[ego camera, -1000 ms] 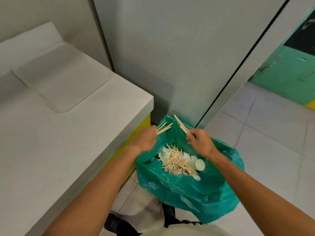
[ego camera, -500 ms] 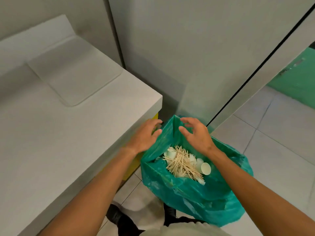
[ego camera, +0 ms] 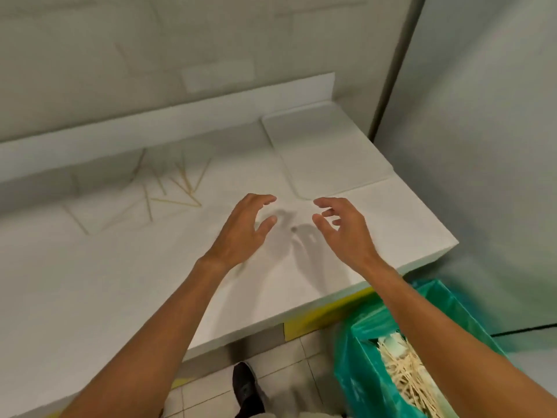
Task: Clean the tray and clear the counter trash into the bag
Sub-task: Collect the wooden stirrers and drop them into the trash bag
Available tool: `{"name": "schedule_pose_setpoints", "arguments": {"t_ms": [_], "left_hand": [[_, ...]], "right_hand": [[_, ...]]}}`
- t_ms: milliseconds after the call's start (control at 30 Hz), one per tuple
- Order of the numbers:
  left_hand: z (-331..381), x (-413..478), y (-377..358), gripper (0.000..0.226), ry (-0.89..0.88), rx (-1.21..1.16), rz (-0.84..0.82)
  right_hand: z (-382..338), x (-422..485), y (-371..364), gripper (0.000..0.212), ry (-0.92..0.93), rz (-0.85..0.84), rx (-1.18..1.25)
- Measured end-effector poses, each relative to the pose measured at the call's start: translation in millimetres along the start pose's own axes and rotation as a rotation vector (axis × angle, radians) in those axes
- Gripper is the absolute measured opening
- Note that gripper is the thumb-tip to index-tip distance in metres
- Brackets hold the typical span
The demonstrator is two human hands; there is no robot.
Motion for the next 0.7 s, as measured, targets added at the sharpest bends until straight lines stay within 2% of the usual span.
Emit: {"name": "schedule_pose_setpoints", "arguments": {"t_ms": [167, 333, 467, 533, 600, 700], "left_hand": [[-91.7, -29.1, 69.8, 0.039, 0.154, 0.077, 0.105], [-175.1, -56.1, 124.9, 0.046, 0.339, 0.209, 0.165], [-240.0, -68.6, 164.5, 0.062, 0.583, 0.269, 0.235], [-267.5, -71.7, 178.7, 0.083, 0.73, 0.304, 0.145], [-290.8, -75.4, 183.6, 0.106, 0.819, 0.344, -0.037], [-320.4, -74.8, 180.4, 0.116, 0.826, 0.37, -0.13]], "right_hand": [[-28.1, 46.5, -106.1, 0.033, 0.017, -0.157, -0.011], [-42.1, 82.3, -196.0, 0.05, -0.08, -0.292, -0.1], [-44.8, 110.4, -254.1, 0.064, -0.125, -0.291, -0.228], [-45.8, 121.7, -275.4, 0.073, -0.135, -0.286, -0.325], [-45.5, 129.5, -292.8, 0.087, -0.171, -0.321, -0.418], [-43.6, 139.7, -315.0, 0.103, -0.166, -0.399, -0.528]]}}
Point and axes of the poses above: each hand's wrist, its own x-axis towards the middle knuckle, its own y-axis out of the back of the hand, z = x × y, the point moved 1 cm from there along x, towards the middle knuckle, and after that the axes turned 8 degrees about x, right-handed, at the moved point
